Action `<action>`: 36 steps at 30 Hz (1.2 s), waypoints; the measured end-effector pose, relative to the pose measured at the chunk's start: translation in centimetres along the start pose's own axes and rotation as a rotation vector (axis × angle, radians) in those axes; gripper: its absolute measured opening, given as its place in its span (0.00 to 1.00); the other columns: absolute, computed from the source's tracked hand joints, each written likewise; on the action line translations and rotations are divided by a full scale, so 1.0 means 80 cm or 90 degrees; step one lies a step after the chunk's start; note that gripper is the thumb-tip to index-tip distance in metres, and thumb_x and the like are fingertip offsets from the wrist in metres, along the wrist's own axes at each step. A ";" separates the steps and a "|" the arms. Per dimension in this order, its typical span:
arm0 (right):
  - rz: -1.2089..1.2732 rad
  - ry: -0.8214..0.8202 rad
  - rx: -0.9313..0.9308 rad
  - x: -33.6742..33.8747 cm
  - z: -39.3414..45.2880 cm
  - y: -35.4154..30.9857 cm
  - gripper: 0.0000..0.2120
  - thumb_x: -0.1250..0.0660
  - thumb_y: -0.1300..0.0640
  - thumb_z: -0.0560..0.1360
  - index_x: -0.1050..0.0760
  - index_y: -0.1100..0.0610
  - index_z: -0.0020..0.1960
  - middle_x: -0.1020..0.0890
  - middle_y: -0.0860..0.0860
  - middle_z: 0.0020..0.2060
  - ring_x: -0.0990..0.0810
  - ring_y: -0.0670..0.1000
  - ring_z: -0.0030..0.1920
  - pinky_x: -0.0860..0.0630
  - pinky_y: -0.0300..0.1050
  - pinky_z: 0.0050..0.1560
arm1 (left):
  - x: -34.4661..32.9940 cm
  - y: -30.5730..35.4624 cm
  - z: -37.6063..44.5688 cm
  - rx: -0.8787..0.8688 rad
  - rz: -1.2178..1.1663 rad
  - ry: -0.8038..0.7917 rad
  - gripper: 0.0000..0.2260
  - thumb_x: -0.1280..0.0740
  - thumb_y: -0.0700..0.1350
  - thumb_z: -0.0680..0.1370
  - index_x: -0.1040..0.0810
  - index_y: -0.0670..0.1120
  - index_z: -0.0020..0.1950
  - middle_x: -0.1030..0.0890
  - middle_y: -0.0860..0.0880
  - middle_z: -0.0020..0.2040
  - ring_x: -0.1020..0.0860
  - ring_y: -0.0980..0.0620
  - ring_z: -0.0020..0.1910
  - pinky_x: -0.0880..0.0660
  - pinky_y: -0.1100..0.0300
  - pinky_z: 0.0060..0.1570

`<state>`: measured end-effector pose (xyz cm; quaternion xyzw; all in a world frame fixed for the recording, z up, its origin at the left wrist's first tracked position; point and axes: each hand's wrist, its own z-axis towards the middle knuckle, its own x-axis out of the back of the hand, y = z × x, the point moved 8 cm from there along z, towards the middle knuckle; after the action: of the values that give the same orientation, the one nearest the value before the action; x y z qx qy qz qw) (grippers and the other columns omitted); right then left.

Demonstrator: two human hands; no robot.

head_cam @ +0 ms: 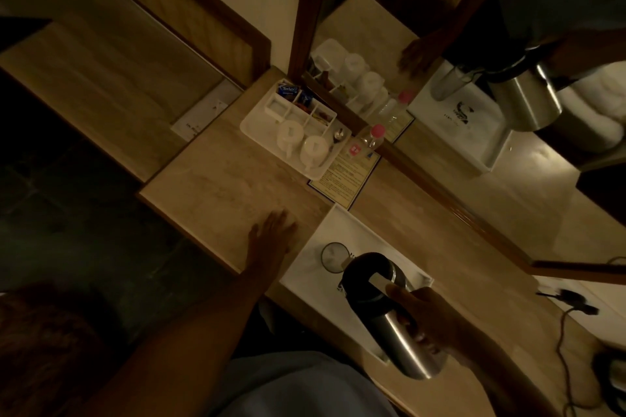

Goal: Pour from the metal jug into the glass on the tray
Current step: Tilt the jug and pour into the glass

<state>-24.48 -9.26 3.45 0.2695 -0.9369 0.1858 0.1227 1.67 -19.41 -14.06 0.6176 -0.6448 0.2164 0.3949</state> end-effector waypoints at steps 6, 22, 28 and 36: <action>-0.011 -0.002 -0.005 0.001 -0.003 -0.002 0.27 0.40 0.41 0.82 0.24 0.55 0.30 0.27 0.47 0.21 0.31 0.45 0.18 0.31 0.35 0.22 | 0.000 -0.001 -0.001 0.003 -0.003 -0.001 0.32 0.37 0.49 0.85 0.49 0.59 0.86 0.55 0.49 0.88 0.52 0.44 0.87 0.42 0.37 0.82; -0.057 -0.012 0.008 0.007 -0.005 -0.010 0.26 0.40 0.41 0.82 0.24 0.55 0.31 0.26 0.46 0.18 0.30 0.42 0.17 0.30 0.34 0.20 | -0.003 -0.002 0.000 0.005 -0.008 -0.003 0.32 0.37 0.51 0.86 0.49 0.59 0.86 0.56 0.50 0.88 0.54 0.45 0.87 0.43 0.38 0.82; -0.056 -0.004 0.005 0.011 -0.004 -0.009 0.27 0.39 0.40 0.81 0.23 0.54 0.30 0.26 0.46 0.18 0.30 0.43 0.16 0.31 0.33 0.19 | -0.004 -0.003 -0.001 0.007 -0.022 -0.004 0.31 0.38 0.51 0.86 0.49 0.59 0.86 0.56 0.51 0.88 0.55 0.46 0.88 0.44 0.38 0.82; -0.076 -0.011 0.008 0.012 -0.006 -0.015 0.26 0.40 0.40 0.81 0.23 0.55 0.32 0.26 0.46 0.19 0.30 0.42 0.17 0.30 0.32 0.20 | -0.002 -0.004 -0.001 0.007 -0.019 0.000 0.31 0.37 0.50 0.86 0.48 0.59 0.86 0.56 0.51 0.88 0.54 0.46 0.87 0.43 0.38 0.82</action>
<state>-24.54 -10.42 4.50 0.3271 -0.9191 0.1814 0.1238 1.98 -19.27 -14.20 0.6293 -0.6342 0.2145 0.3947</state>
